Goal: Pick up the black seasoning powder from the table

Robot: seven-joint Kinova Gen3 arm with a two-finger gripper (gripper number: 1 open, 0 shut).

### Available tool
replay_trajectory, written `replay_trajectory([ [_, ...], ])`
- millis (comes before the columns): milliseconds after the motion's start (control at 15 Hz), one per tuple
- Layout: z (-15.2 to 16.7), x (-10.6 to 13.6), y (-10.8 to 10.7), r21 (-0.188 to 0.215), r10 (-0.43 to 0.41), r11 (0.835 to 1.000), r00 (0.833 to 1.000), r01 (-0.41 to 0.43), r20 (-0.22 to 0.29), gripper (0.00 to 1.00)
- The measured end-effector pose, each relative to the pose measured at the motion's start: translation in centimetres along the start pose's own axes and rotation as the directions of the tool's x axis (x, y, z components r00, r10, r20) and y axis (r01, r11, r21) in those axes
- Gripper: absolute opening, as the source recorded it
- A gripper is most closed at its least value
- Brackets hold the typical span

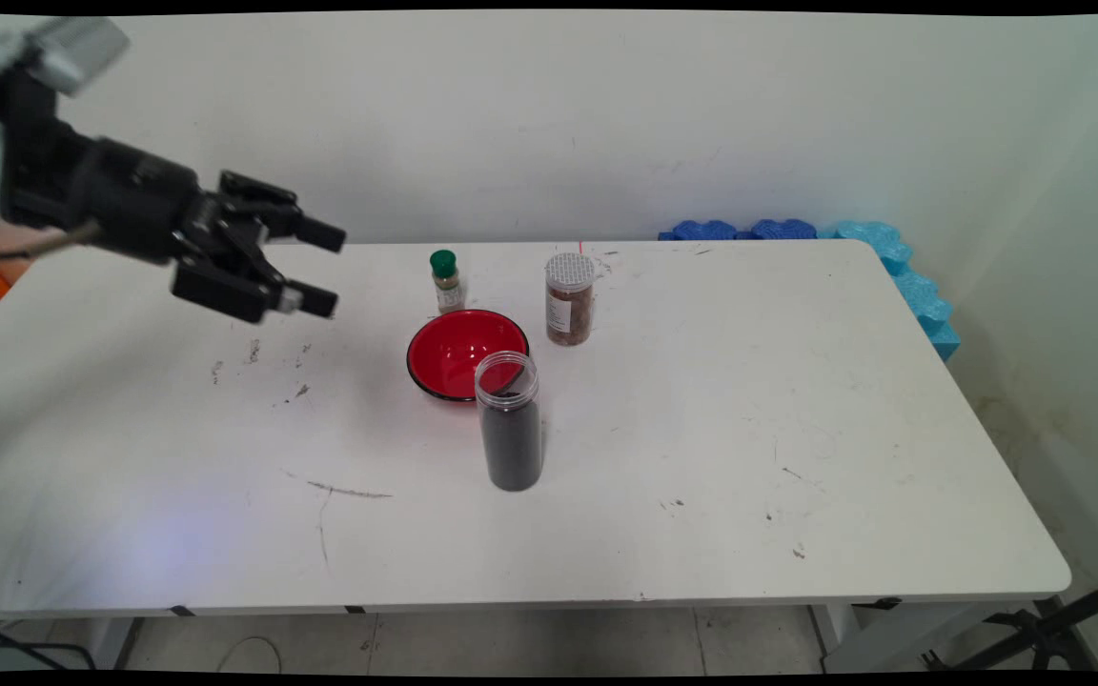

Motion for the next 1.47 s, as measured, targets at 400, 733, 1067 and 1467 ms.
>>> replay_trajectory([
  [400,3.2,-3.1,1.3,0.004,-0.001,1.0,0.999,0.001,0.035,1.0],
  [733,5.6,-5.4,2.1,-0.001,0.015,1.0,0.999,-0.015,0.047,1.0],
  [1067,8.7,-7.0,2.7,0.001,0.026,1.0,0.999,-0.026,0.046,1.0],
  [1467,12.4,-7.5,2.8,0.016,0.03,0.999,0.999,-0.03,0.033,1.0],
])
